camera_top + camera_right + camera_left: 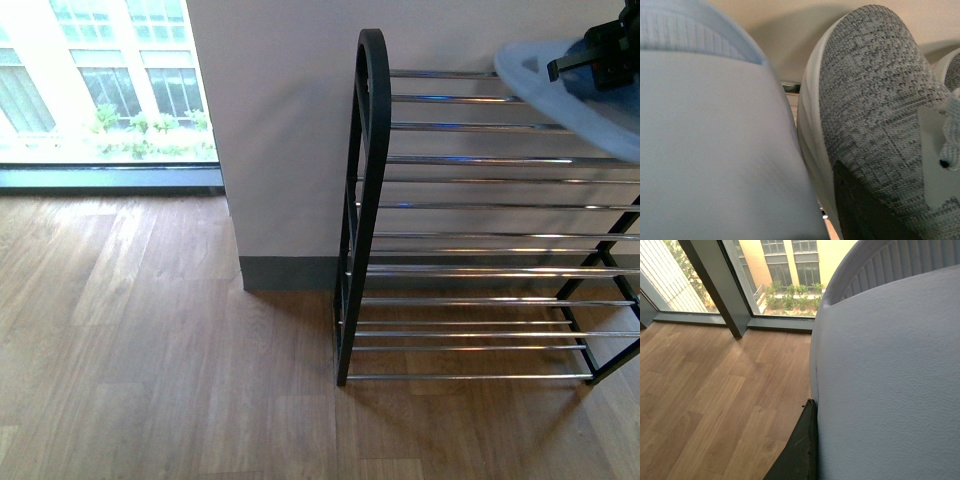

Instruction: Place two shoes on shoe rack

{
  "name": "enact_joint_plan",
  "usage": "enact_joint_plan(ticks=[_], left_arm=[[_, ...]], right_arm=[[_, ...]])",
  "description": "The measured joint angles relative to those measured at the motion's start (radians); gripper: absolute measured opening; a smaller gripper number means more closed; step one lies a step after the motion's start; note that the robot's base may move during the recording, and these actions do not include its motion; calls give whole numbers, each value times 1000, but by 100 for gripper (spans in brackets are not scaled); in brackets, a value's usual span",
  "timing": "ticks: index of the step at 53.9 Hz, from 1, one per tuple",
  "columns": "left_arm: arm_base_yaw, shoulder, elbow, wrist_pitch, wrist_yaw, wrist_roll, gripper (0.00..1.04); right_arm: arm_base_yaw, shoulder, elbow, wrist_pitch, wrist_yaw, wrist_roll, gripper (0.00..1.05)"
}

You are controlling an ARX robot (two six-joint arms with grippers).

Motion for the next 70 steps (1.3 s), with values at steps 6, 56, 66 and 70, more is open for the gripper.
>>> enact_joint_plan(ticks=[6, 56, 66, 70], left_arm=[[0, 0, 0, 0, 0, 0, 2], [0, 0, 0, 0, 0, 0, 2], [0, 0, 0, 0, 0, 0, 2], [0, 0, 0, 0, 0, 0, 2]], right_arm=[[6, -32, -37, 26, -23, 3, 43], [-58, -956, -977, 633, -458, 233, 96], [-79, -1175, -1205, 772, -422, 313, 96], [-73, -1191, -1257, 832, -380, 332, 96]])
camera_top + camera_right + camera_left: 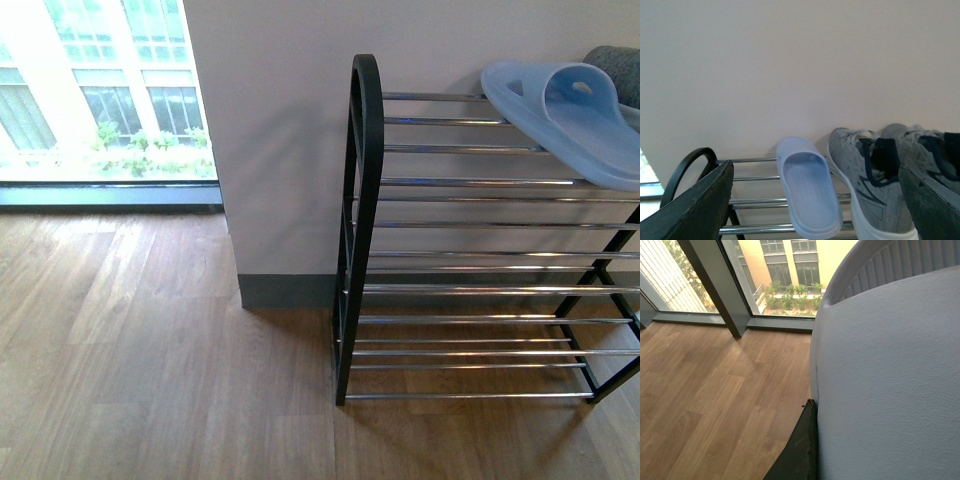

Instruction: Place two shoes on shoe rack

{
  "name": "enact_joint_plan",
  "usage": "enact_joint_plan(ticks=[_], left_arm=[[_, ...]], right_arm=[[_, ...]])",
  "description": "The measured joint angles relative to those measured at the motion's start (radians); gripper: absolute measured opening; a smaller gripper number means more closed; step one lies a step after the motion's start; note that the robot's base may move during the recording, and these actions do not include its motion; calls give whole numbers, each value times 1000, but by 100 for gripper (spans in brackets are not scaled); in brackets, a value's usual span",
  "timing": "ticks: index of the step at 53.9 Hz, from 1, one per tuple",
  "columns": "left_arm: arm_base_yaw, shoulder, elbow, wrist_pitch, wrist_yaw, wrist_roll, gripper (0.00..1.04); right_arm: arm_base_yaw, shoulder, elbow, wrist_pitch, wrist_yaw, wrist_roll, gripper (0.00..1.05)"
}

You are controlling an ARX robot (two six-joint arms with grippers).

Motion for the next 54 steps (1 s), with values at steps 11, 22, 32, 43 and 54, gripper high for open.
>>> enact_joint_plan(ticks=[11, 22, 32, 43, 54], left_arm=[[0, 0, 0, 0, 0, 0, 2], [0, 0, 0, 0, 0, 0, 2], [0, 0, 0, 0, 0, 0, 2], [0, 0, 0, 0, 0, 0, 2], [0, 0, 0, 0, 0, 0, 2]], right_arm=[[-8, -15, -18, -34, -50, 1, 91], [25, -113, -74, -166, -140, -56, 63], [78, -227, -165, -191, -85, -73, 25], [173, -345, -227, -249, 26, -77, 1], [198, -433, -257, -304, 36, -77, 1]])
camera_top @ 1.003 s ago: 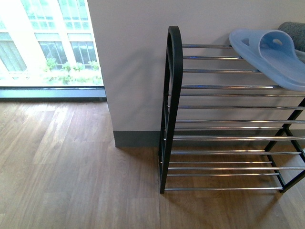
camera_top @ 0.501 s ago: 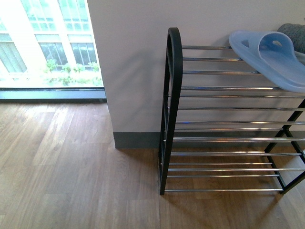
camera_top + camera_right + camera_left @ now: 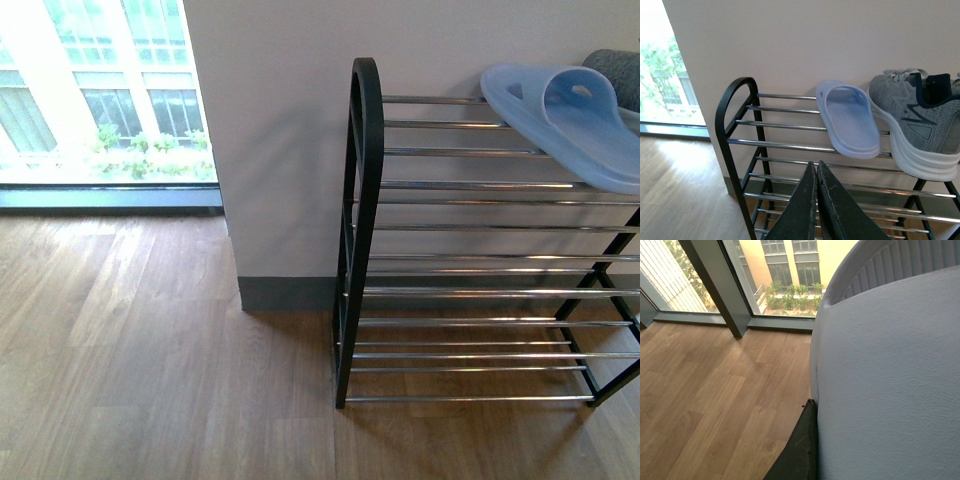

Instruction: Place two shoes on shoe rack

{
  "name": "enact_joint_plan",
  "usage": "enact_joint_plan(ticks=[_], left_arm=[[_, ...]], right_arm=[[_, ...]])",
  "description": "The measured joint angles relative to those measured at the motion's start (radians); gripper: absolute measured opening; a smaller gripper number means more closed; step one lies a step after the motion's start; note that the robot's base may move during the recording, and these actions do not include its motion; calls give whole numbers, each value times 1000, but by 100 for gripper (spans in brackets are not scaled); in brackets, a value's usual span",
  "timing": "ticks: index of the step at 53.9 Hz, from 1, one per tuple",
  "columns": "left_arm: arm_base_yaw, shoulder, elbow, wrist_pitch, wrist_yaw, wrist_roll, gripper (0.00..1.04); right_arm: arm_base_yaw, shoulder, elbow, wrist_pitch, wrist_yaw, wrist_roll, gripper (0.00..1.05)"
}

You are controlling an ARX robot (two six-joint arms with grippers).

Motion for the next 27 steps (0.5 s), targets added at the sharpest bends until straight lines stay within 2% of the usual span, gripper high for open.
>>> enact_joint_plan(ticks=[27], left_arm=[[0, 0, 0, 0, 0, 0, 2]], right_arm=[[2, -178, -43, -106, 0, 0, 1]])
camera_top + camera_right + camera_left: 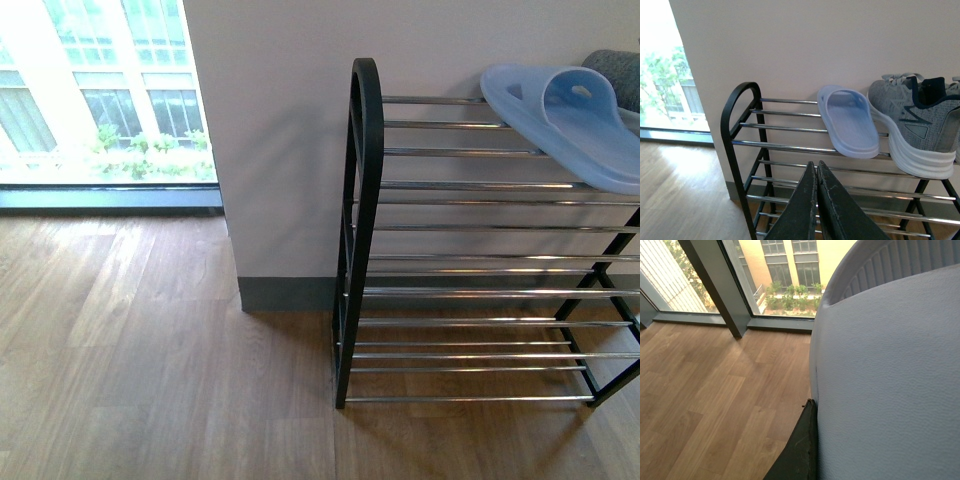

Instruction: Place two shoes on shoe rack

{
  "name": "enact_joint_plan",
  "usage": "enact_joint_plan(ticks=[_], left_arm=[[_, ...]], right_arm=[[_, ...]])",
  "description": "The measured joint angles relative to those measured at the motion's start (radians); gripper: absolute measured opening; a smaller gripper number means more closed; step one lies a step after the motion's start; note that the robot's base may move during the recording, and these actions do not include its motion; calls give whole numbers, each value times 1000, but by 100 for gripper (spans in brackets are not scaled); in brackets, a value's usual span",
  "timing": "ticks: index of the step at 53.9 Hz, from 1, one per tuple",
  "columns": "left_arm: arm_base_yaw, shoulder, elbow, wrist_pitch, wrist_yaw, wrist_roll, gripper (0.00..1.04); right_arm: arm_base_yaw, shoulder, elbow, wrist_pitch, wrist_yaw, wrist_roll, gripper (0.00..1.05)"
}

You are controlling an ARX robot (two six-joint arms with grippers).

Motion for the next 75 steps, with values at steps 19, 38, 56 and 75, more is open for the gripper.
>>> enact_joint_plan(ticks=[19, 38, 56, 75], left_arm=[[0, 0, 0, 0, 0, 0, 2], [0, 0, 0, 0, 0, 0, 2], [0, 0, 0, 0, 0, 0, 2], [0, 0, 0, 0, 0, 0, 2]], right_arm=[[0, -108, 0, -109, 0, 0, 1], [0, -240, 0, -262, 0, 0, 1], [0, -354, 0, -360, 0, 0, 1], [0, -355, 0, -360, 0, 0, 51]])
